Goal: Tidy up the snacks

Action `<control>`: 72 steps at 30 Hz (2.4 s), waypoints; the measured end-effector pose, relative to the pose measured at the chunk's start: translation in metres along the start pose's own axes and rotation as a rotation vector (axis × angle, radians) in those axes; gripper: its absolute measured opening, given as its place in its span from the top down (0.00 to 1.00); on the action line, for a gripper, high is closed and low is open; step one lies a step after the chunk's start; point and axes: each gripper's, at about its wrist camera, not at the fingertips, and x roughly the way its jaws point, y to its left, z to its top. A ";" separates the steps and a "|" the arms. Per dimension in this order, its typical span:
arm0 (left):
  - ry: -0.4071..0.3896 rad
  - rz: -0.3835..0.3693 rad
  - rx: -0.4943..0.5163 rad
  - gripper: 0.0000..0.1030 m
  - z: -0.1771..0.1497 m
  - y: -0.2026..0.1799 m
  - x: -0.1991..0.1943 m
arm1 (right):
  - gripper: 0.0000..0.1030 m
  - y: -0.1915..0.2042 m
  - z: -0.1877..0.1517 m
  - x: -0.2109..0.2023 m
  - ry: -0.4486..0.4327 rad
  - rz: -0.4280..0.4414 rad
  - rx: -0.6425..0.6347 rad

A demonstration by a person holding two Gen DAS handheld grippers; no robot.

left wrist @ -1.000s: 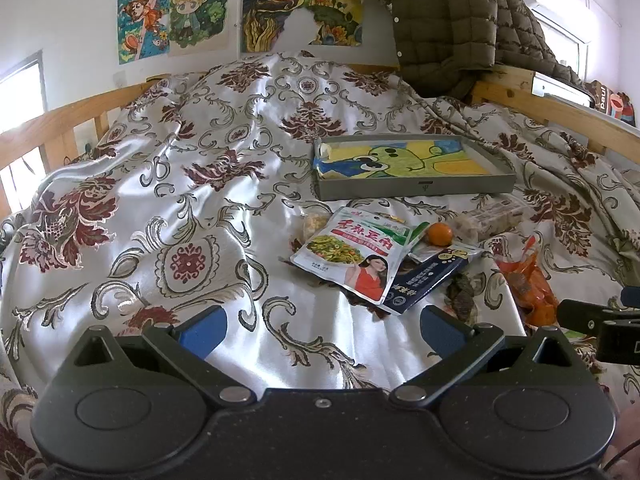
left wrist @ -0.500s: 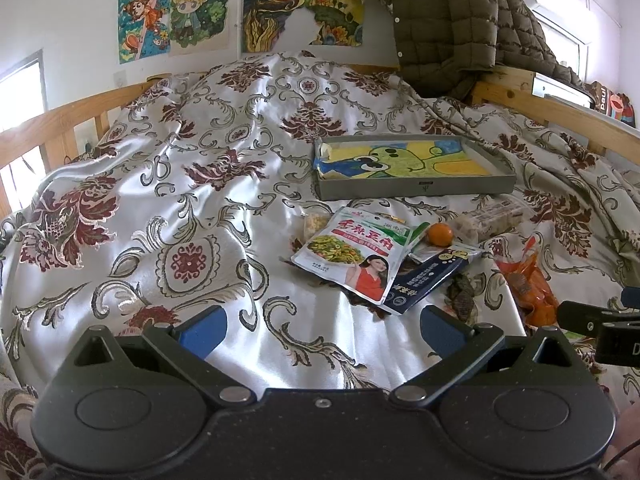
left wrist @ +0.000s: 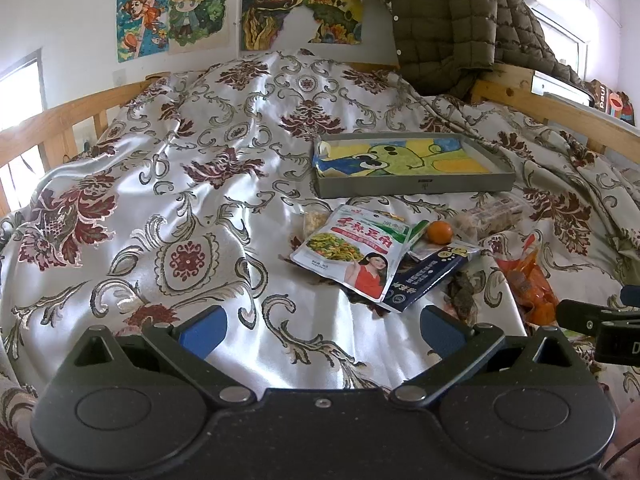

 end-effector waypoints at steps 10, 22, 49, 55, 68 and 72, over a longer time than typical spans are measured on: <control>0.019 -0.003 -0.003 0.01 -0.002 -0.002 0.002 | 0.00 -0.001 -0.003 0.000 0.005 -0.003 -0.003; 0.042 0.010 -0.009 0.01 0.000 -0.002 0.003 | 0.00 0.001 -0.001 0.001 0.005 -0.003 -0.004; 0.063 0.064 -0.014 0.01 0.022 0.004 0.020 | 0.00 0.008 0.019 0.004 0.026 0.014 -0.051; 0.073 0.089 0.015 0.01 0.038 0.006 0.033 | 0.00 0.011 0.036 0.016 0.001 0.034 -0.085; 0.150 0.137 0.027 0.01 0.066 0.018 0.075 | 0.00 0.017 0.067 0.069 -0.010 0.111 -0.129; 0.164 0.146 0.060 0.01 0.072 0.023 0.088 | 0.00 0.017 0.074 0.090 0.022 0.171 -0.134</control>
